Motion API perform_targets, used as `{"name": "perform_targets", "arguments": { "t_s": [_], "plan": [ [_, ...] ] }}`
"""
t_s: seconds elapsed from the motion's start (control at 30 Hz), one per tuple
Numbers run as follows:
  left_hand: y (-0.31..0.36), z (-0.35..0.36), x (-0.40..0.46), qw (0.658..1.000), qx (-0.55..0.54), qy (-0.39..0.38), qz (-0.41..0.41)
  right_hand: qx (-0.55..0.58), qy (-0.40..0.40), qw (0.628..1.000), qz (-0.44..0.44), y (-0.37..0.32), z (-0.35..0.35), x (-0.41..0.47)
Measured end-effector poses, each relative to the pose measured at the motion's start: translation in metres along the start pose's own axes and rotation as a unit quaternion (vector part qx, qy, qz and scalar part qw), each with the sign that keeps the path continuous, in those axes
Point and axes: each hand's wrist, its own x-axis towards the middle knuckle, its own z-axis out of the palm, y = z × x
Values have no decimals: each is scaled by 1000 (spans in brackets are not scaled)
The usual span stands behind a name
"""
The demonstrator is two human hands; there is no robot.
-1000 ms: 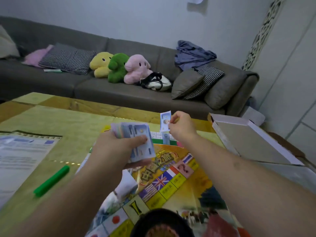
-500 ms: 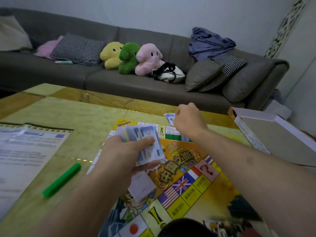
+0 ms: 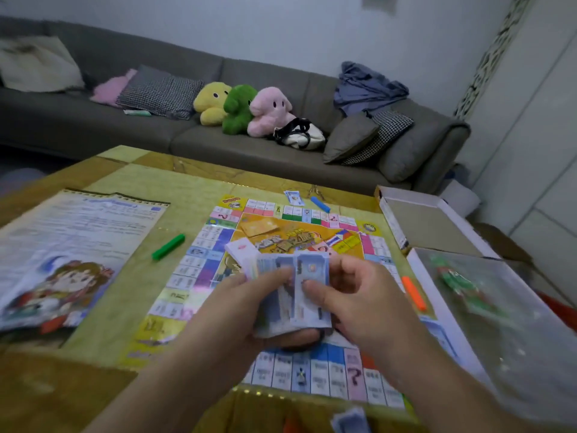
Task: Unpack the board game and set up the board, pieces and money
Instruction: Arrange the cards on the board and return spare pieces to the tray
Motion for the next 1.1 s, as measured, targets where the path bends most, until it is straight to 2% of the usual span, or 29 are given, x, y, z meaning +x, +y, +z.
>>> {"name": "perform_targets", "arguments": {
  "t_s": [0.23, 0.47, 0.63, 0.83, 0.9, 1.0, 1.1],
  "plan": [
    [-26, 5, -33, 997, 70, 38, 7, 26, 16, 999, 12, 21, 3, -51],
    [-28, 3, -32, 996, 83, 31, -4, 10, 86, 996, 31, 26, -6, -52],
    [-34, 2, -28, 994, 108, 28, 13, 10, 33, 999, 35, 25, 1, -52],
    [-31, -2, -22, 994, 84, 72, 21, 118, 34, 991, 54, 25, 6, -50],
    [-27, -8, -22, 993, 85, 81, 18, 93, 75, 991, 56, 25, 10, -46],
    [-8, -33, -15, 986, 80, 141, 35, 39, 129, 989, 55, 18, 23, -34],
    [24, -75, -7, 973, 36, 216, 78, -3, 88, 995, 48, 0, 60, -9]
  ]
}}
